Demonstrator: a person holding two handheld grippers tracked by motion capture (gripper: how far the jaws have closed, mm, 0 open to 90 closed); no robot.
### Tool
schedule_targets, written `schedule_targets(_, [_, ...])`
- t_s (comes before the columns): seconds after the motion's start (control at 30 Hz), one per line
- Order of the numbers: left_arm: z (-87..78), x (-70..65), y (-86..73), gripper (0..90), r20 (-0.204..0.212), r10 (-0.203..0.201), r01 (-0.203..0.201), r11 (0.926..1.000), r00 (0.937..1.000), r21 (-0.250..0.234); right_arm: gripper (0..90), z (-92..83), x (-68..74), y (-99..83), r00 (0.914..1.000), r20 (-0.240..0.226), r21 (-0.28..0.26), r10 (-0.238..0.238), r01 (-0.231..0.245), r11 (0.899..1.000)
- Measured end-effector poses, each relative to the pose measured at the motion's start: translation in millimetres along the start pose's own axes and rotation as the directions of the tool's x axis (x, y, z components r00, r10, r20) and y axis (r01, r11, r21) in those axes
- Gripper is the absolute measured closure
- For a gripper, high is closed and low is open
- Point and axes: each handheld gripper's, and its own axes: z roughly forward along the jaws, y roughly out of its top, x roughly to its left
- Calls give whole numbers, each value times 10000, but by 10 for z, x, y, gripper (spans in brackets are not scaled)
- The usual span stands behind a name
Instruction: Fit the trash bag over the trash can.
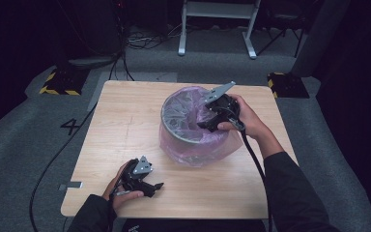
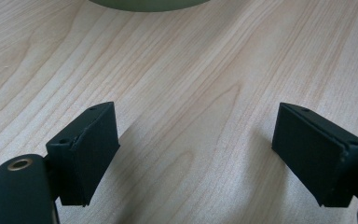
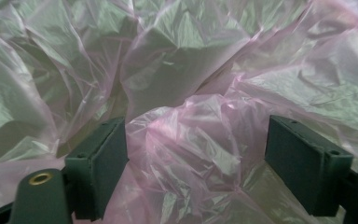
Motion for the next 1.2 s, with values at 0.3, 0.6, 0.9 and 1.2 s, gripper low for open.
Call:
schedule_targets(0.3, [0,0,0,140,0,0,0,10000,10000,1,206,45,13,38,9996,143,710,-242,231,9972])
schedule_targets(0.6, [0,0,0,140,0,0,0,10000,10000,0,218,84,11,61,9995,85,1171,-298,286,9927])
schedule_targets(0.9, [0,0,0,140,1,4,-4,10000,10000,2,218,111,6,82,9994,-45,1626,-348,350,9861])
schedule_targets(1.2, [0,0,0,140,0,-2,2,10000,10000,0,218,115,6,82,9995,-13,1649,-331,328,9858])
